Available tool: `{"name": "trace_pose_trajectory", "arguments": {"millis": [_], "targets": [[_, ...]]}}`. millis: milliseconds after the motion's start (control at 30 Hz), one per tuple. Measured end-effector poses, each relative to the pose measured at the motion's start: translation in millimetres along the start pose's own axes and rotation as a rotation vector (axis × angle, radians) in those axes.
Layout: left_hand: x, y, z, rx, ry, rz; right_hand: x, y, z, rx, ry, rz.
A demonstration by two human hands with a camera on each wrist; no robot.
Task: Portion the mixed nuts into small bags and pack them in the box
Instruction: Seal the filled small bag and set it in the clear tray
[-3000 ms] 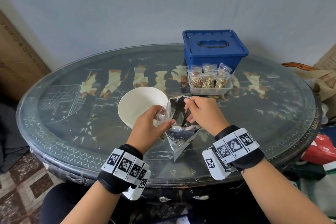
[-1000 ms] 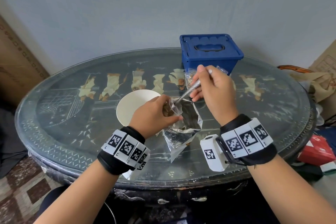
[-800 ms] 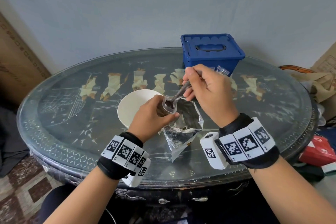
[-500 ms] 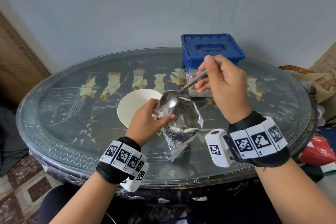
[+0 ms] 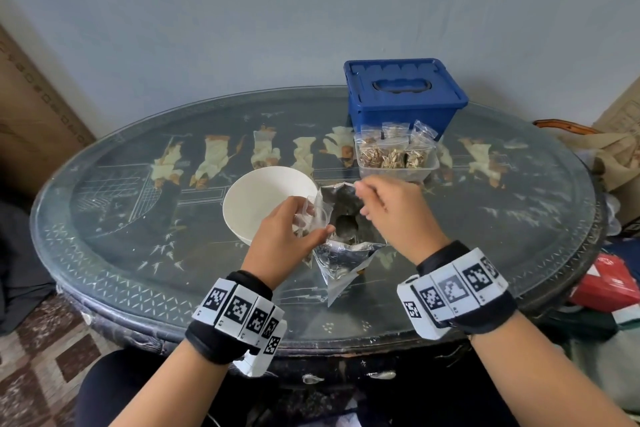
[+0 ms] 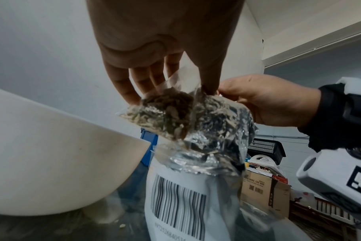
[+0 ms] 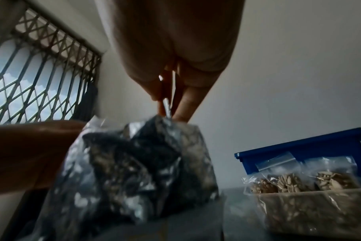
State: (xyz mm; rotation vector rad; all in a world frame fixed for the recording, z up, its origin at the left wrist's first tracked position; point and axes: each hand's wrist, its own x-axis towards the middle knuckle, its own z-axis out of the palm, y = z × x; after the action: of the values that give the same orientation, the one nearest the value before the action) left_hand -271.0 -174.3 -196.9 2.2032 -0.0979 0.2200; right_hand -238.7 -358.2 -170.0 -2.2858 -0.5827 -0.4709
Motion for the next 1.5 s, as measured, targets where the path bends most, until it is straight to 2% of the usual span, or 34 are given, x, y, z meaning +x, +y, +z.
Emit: {"name": "trace_pose_trajectory", "arguments": {"millis": [100,267,733,1067,1367,1500], "targets": [[-1,0,1,0.005,0.0,0.008,-5,3,13,-0.089,-0.103,-0.048],[-1,0,2,0.017,0.001,0.008,-3,-1,15,-0.164,-0.152,-0.02],[-2,2,3,0.013,-0.006,0.023,12,-2,9,0.077,-0.243,0.433],[10,2,3,0.001,-0.021,0.027,18,5,8,0.297,-0.094,0.613],[21,0,-5,0.041,-0.016,0.008,25,7,-5,0.333,0.013,0.641],[20,-1,-9,0.049,-0.024,0.002,26,13,-12,0.409,0.084,0.701]]}}
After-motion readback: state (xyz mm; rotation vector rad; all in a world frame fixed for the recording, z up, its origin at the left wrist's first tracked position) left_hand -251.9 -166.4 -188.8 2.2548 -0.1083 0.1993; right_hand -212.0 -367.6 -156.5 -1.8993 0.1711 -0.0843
